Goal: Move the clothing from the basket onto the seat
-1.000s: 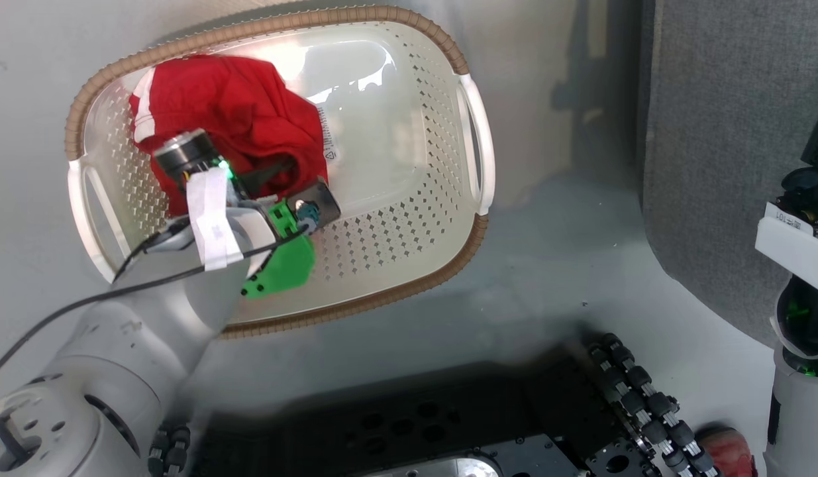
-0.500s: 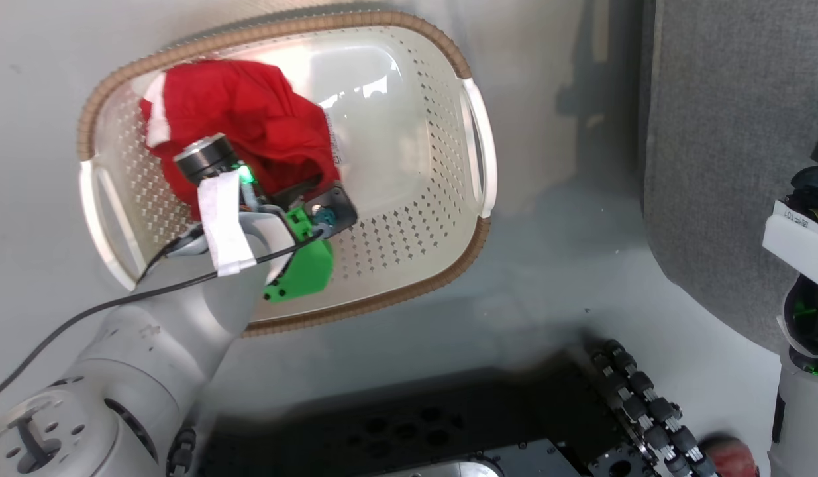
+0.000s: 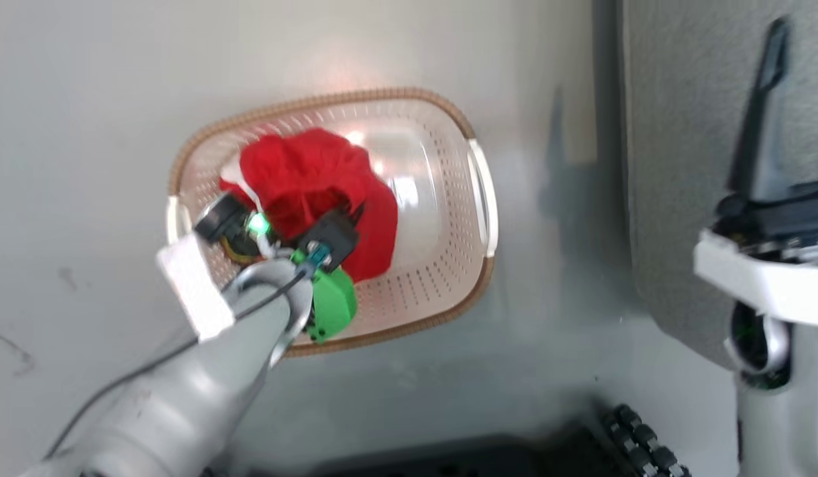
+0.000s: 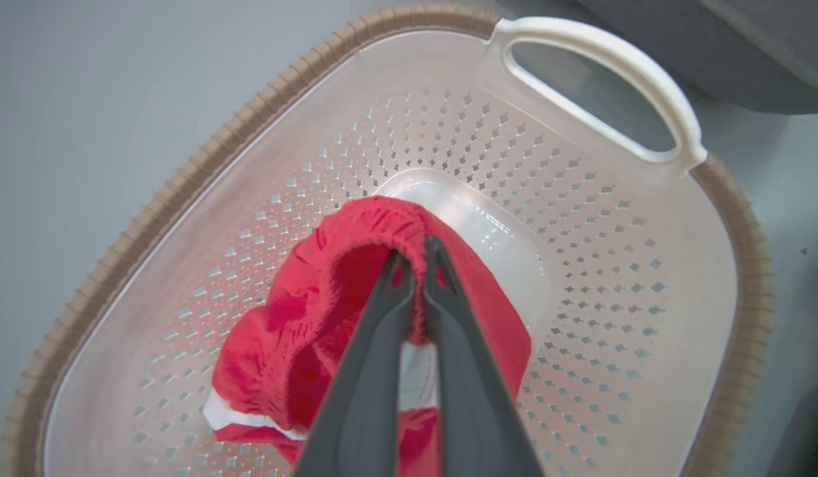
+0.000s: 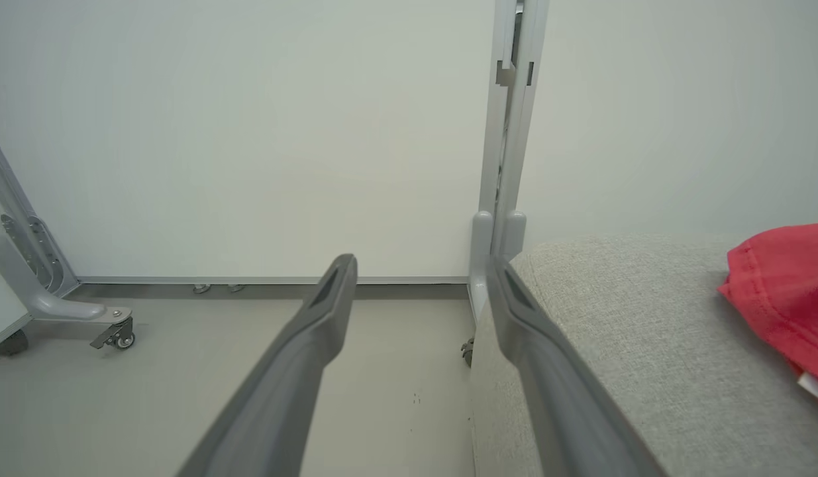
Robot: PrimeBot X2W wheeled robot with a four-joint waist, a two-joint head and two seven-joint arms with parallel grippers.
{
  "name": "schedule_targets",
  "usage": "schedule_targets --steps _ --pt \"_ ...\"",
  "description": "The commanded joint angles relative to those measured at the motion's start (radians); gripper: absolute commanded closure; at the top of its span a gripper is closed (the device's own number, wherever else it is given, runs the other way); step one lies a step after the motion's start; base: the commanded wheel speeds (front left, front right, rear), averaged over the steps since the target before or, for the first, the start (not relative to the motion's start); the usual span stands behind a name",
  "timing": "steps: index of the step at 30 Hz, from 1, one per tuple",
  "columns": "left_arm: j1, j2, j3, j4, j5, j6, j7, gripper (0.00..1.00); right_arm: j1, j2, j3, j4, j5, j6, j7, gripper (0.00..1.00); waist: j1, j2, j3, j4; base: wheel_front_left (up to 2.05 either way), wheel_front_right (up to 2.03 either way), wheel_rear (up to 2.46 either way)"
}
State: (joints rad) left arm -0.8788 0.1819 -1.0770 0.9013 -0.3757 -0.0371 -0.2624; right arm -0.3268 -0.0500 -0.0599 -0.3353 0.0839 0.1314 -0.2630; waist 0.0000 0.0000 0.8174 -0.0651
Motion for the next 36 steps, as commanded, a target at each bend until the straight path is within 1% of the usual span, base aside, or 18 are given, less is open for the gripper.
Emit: schedule_targets --steps 1,5,7,10,13,18,26,32,36 --pt "0.049 0.008 0.028 -0.04 -0.008 0.016 -0.003 1.0 0.028 -0.001 0.013 0.017 -0.01 -0.002 -0.003 0.0 0.0 0.0 -0.18 0.032 0.0 0.0 0.0" --pt "0.169 0.042 0.131 -0.166 -0.009 0.048 -0.003 1.0 0.076 -0.002 0.04 0.064 0.007 -0.002 -0.003 0.0 0.0 0.0 -0.297 0.038 0.0 0.0 0.0" --pt "0.227 0.048 0.184 -0.231 -0.007 0.057 -0.003 1.0 0.098 -0.001 0.057 0.085 0.007 -0.001 -0.003 0.0 0.0 0.0 -0.354 0.041 0.0 0.0 0.0" --pt "0.305 0.051 0.256 -0.314 0.006 0.063 -0.003 1.0 0.136 -0.002 0.075 0.116 0.01 -0.002 -0.003 0.0 0.0 0.0 -0.429 0.044 0.0 0.0 0.0" --pt "0.379 0.056 0.335 -0.405 0.026 0.06 -0.003 1.0 0.177 -0.001 0.101 0.148 0.013 -0.001 -0.003 0.0 0.0 0.0 -0.503 0.045 0.0 0.0 0.0" --pt "0.478 0.065 0.44 -0.564 0.098 0.059 -0.003 1.0 0.232 -0.001 0.129 0.201 0.035 -0.001 -0.003 0.0 0.0 0.0 -0.605 0.035 0.0 0.0 0.0" --pt "0.548 0.054 0.532 -0.745 0.185 0.037 -0.003 1.0 0.304 -0.011 0.187 0.264 0.035 -0.001 -0.003 0.0 0.0 0.0 -0.72 0.02 0.0 0.0 0.0" --pt "0.546 0.031 0.57 -0.81 0.205 0.011 -0.004 1.0 0.364 -0.026 0.247 0.301 0.048 -0.001 -0.003 0.0 0.0 0.0 -0.797 0.004 0.0 0.0 0.0" --pt "0.521 0.013 0.582 -0.827 0.205 -0.012 -0.003 1.0 0.381 -0.046 0.316 0.306 0.072 -0.002 -0.003 0.0 0.0 0.0 -0.826 -0.011 0.0 0.0 0.0"
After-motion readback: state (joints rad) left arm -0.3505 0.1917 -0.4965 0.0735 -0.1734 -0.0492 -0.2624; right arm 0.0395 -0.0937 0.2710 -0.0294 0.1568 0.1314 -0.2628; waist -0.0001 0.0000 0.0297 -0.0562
